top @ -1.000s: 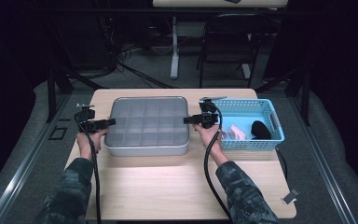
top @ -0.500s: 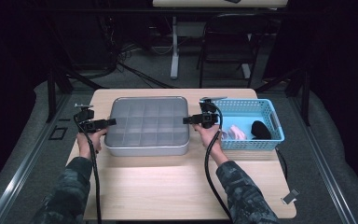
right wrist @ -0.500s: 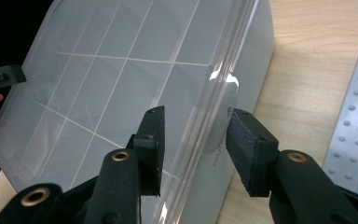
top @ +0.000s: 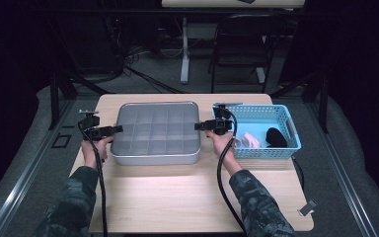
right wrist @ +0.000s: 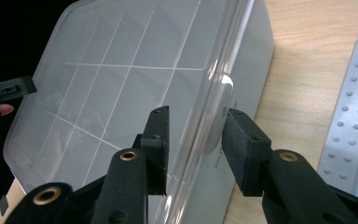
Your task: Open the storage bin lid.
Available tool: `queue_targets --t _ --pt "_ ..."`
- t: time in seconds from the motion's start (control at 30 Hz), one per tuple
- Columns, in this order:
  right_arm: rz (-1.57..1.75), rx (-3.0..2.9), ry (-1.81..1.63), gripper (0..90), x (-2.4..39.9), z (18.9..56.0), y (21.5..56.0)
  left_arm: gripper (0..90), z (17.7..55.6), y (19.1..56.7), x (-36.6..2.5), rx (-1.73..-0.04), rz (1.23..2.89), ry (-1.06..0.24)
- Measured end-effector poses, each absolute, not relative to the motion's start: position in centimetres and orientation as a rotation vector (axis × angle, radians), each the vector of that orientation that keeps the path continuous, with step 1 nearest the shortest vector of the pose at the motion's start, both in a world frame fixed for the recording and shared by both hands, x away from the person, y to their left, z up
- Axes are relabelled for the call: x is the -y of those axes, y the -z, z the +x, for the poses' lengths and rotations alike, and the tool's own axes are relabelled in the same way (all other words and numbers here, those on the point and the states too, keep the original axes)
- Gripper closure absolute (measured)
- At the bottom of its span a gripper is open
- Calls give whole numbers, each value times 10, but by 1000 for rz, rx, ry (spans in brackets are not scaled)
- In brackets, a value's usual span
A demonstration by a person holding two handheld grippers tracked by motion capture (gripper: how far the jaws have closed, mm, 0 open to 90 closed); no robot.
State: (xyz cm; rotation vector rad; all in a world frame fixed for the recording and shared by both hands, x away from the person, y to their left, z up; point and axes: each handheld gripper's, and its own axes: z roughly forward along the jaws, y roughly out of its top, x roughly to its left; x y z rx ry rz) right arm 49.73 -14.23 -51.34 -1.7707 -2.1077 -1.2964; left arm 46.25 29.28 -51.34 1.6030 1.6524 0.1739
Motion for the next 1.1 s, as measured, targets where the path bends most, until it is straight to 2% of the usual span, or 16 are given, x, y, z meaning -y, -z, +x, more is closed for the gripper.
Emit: queue_targets --t 0.67,1.1 --pt "-1758 2119 1379 688 145 491 497 555 459 510 -294 -1652 1582 -173" --pt "-1727 2056 1461 735 149 485 490 600 449 494 -297 -1620 1548 -233"
